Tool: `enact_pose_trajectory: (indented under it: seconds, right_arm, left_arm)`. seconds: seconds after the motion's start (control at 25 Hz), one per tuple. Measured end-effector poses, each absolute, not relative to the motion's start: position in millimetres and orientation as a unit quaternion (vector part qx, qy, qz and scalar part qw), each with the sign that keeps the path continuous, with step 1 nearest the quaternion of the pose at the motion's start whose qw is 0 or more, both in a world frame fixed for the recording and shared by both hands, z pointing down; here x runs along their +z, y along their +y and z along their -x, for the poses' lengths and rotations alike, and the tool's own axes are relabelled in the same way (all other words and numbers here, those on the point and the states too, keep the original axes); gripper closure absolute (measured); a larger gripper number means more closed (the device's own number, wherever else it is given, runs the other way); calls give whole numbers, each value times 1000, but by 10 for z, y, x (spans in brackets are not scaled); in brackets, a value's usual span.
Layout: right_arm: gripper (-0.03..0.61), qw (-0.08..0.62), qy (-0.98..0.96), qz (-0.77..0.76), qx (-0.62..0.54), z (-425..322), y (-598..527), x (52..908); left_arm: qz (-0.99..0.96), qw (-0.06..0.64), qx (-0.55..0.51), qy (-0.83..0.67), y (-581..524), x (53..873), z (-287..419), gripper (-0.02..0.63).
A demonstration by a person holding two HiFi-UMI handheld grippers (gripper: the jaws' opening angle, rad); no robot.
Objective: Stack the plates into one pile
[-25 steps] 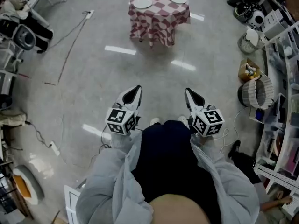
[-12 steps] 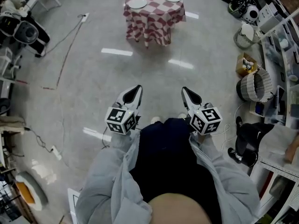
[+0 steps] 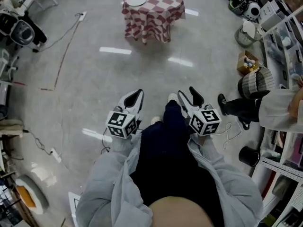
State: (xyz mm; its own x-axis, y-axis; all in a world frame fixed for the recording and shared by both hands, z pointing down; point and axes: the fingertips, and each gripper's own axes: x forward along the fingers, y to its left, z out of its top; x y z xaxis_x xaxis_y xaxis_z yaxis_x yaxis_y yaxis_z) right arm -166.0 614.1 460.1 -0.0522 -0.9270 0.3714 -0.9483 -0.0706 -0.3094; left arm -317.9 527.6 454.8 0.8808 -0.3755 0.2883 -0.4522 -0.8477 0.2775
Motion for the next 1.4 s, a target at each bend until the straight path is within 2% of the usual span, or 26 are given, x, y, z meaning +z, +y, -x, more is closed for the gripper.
enact_pose_trajectory:
  seconds: [0.12,0.2,0.64,1.4]
  right_arm:
    - [285,29,-683,-686,249,1628,6027,4617]
    - [273,37,-686,-684,247,1586,5929,4631]
    - [272,47,-718,-650,244,1195,4961,4588]
    - [279,45,-730,-633,255,93,3569,4636]
  left_arm:
    - [-952,175,112,-223,5183,4572,3178,601]
    - [-951,174,104,-233,5087,4532,3164,601]
    - [-935,178,98,-292,4302,4556,3024,601]
    - [-931,177,88,-308,2989,4415,1935,601]
